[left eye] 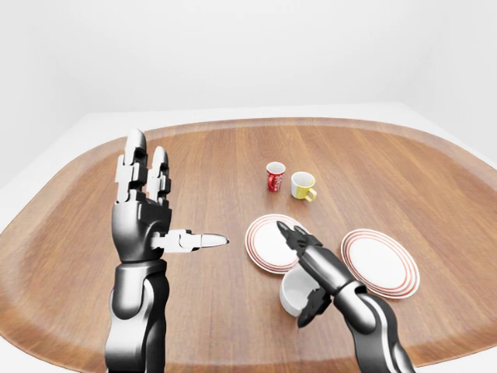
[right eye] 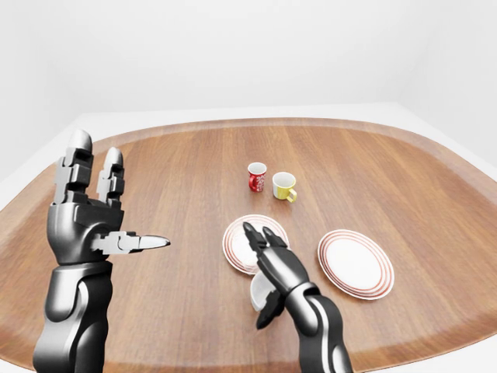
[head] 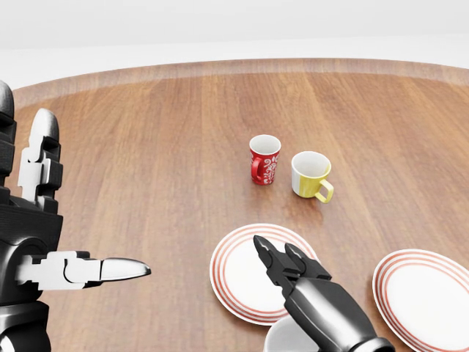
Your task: Put the white mug on the left plate.
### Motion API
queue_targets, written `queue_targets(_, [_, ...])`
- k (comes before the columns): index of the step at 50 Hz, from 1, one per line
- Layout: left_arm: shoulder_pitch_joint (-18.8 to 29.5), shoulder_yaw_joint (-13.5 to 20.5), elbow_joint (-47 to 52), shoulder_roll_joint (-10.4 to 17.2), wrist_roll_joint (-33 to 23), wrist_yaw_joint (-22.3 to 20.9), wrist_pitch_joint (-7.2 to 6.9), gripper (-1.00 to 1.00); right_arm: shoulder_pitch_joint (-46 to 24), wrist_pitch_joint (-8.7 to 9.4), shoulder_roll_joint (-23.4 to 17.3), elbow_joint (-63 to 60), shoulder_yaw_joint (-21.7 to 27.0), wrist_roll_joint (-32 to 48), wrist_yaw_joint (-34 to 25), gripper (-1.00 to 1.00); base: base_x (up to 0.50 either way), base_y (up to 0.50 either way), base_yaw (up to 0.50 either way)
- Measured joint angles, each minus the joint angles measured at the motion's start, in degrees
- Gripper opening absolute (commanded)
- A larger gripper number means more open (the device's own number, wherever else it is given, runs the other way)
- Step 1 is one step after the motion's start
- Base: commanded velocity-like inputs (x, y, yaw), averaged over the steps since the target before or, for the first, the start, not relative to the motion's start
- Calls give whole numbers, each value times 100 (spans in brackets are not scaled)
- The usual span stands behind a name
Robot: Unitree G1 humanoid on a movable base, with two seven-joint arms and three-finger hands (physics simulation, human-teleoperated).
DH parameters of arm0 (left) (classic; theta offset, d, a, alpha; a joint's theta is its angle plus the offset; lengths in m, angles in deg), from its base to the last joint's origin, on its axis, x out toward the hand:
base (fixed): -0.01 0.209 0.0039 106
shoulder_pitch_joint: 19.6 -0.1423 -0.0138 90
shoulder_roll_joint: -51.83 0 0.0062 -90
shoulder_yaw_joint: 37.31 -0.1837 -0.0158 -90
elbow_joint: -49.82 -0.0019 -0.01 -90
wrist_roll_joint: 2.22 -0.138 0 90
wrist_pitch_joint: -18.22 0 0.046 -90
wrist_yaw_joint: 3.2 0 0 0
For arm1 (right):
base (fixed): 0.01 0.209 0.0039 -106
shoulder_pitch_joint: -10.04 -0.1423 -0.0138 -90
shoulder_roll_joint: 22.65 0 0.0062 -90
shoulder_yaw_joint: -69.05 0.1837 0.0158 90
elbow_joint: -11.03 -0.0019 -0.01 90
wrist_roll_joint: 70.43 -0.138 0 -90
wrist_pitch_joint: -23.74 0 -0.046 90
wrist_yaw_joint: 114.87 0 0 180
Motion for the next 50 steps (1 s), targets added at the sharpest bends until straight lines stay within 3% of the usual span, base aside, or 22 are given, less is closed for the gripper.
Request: queue_targets(50, [-35,-41,-18,-15,-31,-11,0,100,-289,0,6,920,110,813,63,100,0,0,0])
